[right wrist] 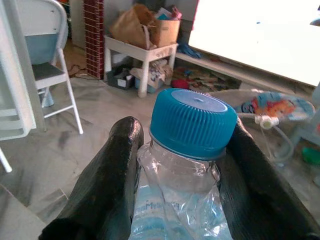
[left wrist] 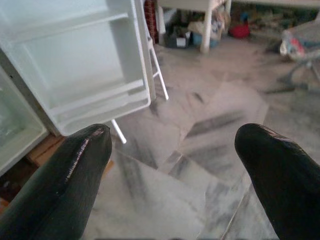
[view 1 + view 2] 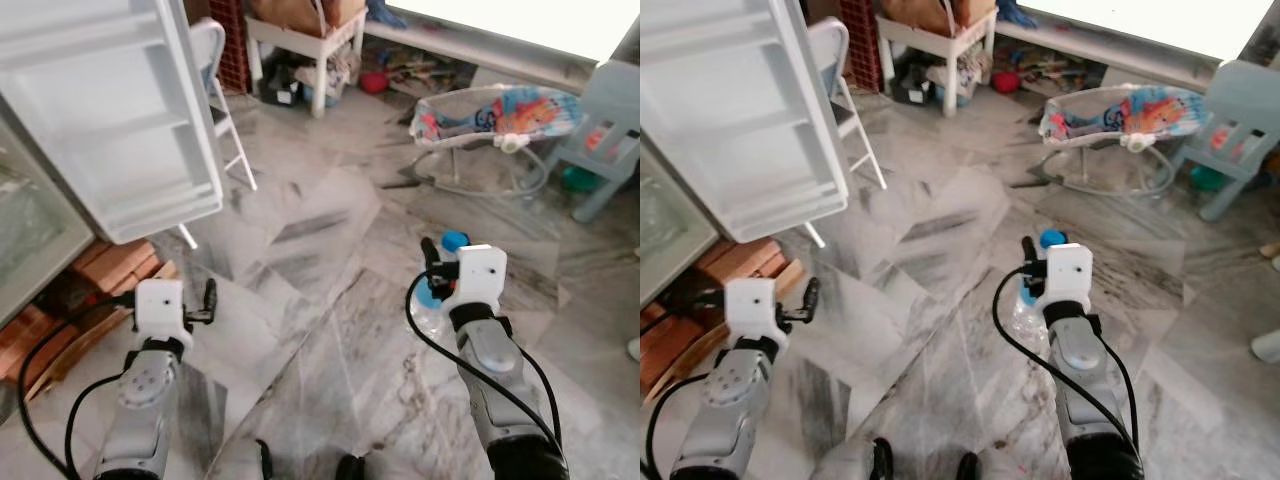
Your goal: Restocking fridge
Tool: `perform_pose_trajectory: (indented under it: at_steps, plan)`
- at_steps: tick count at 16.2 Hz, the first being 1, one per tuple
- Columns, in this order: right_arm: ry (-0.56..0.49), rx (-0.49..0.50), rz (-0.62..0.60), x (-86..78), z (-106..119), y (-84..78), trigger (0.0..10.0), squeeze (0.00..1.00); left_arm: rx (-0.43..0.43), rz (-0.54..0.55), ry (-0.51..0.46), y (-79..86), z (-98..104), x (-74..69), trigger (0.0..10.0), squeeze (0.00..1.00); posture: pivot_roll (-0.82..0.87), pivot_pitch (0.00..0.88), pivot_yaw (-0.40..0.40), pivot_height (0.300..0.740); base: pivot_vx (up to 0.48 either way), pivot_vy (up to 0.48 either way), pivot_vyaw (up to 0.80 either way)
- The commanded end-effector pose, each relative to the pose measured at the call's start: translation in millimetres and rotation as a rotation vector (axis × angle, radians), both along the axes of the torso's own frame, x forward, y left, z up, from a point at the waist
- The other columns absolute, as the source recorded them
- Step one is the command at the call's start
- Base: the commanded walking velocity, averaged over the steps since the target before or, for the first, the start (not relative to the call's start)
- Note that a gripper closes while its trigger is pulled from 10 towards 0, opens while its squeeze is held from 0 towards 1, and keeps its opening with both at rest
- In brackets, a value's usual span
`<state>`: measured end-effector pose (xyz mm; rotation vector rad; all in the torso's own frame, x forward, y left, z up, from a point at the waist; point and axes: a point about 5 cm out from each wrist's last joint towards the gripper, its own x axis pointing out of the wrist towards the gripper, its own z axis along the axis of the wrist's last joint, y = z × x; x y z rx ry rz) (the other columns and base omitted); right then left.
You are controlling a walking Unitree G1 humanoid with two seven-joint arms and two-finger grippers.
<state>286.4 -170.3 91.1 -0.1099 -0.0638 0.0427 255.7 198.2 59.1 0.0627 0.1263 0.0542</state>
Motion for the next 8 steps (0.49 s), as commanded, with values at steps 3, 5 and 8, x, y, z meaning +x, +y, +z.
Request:
perform_pose_trajectory:
  at_steps: [3, 5, 8]
  plan:
    - [-0.040, -0.005, 0.046, 7.0, 10.4, 11.5, 10.0, 0.00, -0.006, 0.012, 0.007, 1.6, -0.2, -4.7, 10.0, 0.00, 0.08, 0.106, -0.075, 0.740, 0.000, 0.000, 0.80]
    - [-0.042, -0.001, 0.050, 6.7, 10.4, 12.5, 10.0, 0.00, -0.003, 0.003, 0.004, 0.3, 2.2, -1.5, 10.0, 0.00, 0.07, 0.105, -0.069, 0.740, 0.000, 0.000, 0.80]
    - [-0.033, 0.010, 0.041, 3.9, 7.6, 9.0, 10.0, 0.00, -0.005, -0.039, -0.019, -4.8, 8.3, 7.1, 10.0, 0.00, 0.07, 0.106, -0.060, 0.740, 0.000, 0.000, 0.40]
